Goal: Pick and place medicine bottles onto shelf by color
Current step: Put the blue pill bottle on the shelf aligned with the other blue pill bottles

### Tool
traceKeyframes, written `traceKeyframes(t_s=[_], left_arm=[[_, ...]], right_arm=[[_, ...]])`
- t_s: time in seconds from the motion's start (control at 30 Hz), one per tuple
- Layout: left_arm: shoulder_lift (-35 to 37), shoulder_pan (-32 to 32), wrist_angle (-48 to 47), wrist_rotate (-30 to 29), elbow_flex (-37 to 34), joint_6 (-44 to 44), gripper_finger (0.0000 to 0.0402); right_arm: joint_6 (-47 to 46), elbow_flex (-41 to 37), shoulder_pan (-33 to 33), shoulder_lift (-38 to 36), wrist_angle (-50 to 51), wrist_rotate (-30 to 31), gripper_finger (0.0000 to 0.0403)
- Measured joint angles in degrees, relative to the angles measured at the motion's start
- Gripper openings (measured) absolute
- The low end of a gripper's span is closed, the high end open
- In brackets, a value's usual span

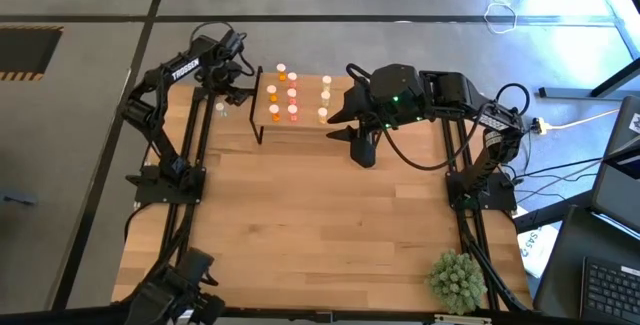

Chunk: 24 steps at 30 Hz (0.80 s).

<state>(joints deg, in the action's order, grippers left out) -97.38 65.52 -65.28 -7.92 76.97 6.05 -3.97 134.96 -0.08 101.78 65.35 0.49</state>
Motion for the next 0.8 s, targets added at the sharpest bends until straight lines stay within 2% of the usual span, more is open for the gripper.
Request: traceKeyframes(t_s=[0.23, 0.4, 0.57, 0.8], left_arm=[[-0.1, 0.3, 0.8, -0.9, 0.0, 0.4, 0.0269], [-1.8, -0.4, 0.9, -2.5, 0.0, -7.5, 0.0268], [-4.5, -1.6, 0.4, -6.0, 0.0, -11.4, 0.0264], [-8.7, -1.3, -1.1, -5.1, 0.0, -12.0, 0.0264]], right_arm=[[0.7, 0.0, 0.0, 0.0, 0.0, 0.0, 0.0158], [1.3, 0.0, 0.0, 0.0, 0.0, 0.0, 0.0158], [1.2, 0.0, 0.0, 0.0, 0.0, 0.0, 0.0158], [1.2, 0.0, 0.0, 0.0, 0.0, 0.0, 0.0158]])
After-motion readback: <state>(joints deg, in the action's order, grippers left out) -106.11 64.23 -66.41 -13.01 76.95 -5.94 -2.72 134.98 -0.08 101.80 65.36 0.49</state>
